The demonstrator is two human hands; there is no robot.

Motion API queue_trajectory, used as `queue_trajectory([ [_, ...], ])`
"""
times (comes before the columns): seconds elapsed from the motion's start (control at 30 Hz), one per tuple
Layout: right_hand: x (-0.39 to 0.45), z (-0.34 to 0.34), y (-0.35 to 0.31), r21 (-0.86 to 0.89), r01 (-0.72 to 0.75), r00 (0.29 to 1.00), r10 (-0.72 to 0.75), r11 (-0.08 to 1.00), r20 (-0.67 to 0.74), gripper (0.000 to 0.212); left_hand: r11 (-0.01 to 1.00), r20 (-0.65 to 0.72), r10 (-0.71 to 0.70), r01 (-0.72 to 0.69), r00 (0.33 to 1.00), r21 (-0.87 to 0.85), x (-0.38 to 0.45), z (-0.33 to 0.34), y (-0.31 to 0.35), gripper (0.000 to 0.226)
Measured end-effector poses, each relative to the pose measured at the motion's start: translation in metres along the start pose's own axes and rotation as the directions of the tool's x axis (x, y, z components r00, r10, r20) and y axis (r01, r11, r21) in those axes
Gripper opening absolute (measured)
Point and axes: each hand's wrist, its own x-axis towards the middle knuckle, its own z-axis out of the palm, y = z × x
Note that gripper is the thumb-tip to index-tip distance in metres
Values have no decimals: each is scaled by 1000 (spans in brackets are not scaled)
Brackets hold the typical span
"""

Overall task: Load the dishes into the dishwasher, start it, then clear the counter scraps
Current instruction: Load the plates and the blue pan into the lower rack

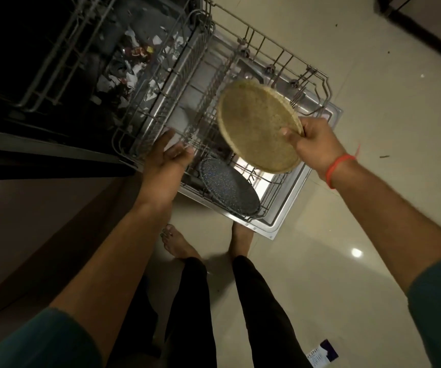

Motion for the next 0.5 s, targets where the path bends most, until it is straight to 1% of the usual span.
queue_trajectory([
  [0.07, -2, 12, 11, -215, 6, 996, -25, 977, -87, 15, 1000, 11, -10, 9, 1000, 19, -7, 0, -7, 50],
  [0.13, -5, 21, 23, -303, -5, 990, -37, 953, -133, 19, 1000, 8, -8, 7, 1000, 26, -13, -3, -15, 51],
  [0.27, -11, 37, 40, -373, -47, 982, -25, 927, -186, 26, 998, 6, -38, 37, 999, 56, -19, -8, -27, 48],
  [0.37, -16, 49, 49, -381, -53, 984, -16, 923, -176, 33, 996, -8, -40, 41, 999, 74, -21, -13, -33, 45],
  [0.5, -18, 64, 67, -405, -63, 987, -2, 912, -158, 37, 995, -6, -50, 50, 999, 91, -22, -20, -38, 47],
])
